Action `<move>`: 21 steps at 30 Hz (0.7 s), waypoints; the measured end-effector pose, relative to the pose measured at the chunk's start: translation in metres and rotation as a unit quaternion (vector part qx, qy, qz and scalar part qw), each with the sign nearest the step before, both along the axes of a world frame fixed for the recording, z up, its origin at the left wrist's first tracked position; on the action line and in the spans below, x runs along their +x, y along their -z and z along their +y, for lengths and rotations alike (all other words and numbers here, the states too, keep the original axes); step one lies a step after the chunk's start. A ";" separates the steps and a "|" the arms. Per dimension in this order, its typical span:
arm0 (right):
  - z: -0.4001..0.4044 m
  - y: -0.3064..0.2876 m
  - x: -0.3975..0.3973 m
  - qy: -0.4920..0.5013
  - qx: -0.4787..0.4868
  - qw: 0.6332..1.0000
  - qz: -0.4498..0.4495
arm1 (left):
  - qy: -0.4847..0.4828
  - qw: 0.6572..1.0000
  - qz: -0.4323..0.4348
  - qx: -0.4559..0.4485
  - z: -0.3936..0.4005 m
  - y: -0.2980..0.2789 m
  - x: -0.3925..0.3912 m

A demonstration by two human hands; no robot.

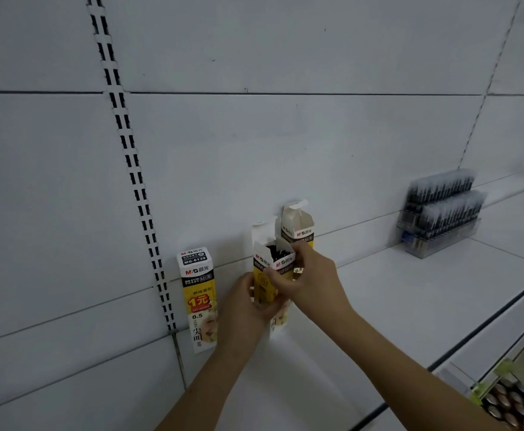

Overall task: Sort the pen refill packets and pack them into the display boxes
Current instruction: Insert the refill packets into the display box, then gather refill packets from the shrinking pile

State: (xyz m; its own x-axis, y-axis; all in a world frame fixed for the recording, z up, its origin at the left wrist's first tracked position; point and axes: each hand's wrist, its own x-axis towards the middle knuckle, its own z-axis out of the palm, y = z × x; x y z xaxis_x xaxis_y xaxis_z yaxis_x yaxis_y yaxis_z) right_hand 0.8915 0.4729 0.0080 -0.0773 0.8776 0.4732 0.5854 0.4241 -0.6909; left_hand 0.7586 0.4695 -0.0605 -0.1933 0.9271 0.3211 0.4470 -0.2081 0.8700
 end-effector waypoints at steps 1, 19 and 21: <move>-0.001 0.002 -0.001 0.002 0.004 1.000 0.009 | -0.006 1.000 -0.004 0.007 -0.001 0.002 -0.001; -0.042 -0.016 -0.040 -0.046 0.216 0.972 0.080 | 0.012 0.973 0.198 -0.117 -0.061 0.041 -0.030; -0.052 -0.018 -0.069 -0.134 0.228 0.959 0.104 | 0.000 0.971 0.223 -0.085 -0.090 0.033 -0.046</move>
